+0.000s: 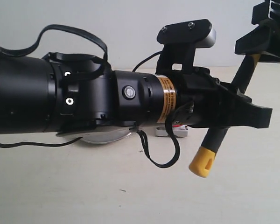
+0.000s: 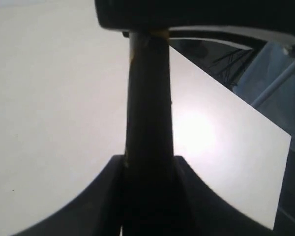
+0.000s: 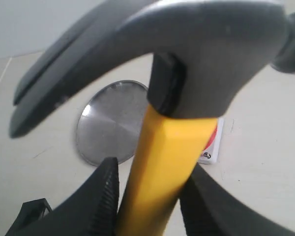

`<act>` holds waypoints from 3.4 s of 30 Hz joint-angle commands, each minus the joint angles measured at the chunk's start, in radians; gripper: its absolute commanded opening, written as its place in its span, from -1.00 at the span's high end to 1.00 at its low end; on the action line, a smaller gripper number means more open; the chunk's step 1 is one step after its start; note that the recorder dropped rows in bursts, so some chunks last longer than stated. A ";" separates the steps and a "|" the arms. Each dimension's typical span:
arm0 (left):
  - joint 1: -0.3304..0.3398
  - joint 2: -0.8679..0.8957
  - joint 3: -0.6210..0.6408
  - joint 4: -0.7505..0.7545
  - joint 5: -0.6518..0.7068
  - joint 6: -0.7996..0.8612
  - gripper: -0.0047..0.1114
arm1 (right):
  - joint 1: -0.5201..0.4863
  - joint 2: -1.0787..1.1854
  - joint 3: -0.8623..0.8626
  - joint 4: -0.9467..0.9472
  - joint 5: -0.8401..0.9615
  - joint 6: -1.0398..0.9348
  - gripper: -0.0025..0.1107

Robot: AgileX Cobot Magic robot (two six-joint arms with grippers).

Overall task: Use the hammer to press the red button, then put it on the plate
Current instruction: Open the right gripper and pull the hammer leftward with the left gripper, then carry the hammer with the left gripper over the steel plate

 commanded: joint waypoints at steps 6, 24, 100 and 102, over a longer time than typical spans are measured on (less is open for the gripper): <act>0.082 -0.092 0.003 -0.011 0.084 0.019 0.92 | 0.002 -0.058 -0.001 -0.040 0.081 -0.029 0.30; 0.180 -0.163 0.142 -0.013 -0.044 0.015 0.92 | 0.002 -0.074 -0.001 0.017 0.108 -0.095 -0.41; 0.298 -0.142 0.262 -0.014 0.003 0.352 0.92 | 0.002 -0.846 0.922 1.086 -0.338 -1.305 0.84; 0.298 -0.144 0.236 -0.009 0.047 0.356 0.92 | 0.002 -0.846 0.922 1.086 -0.338 -1.305 0.84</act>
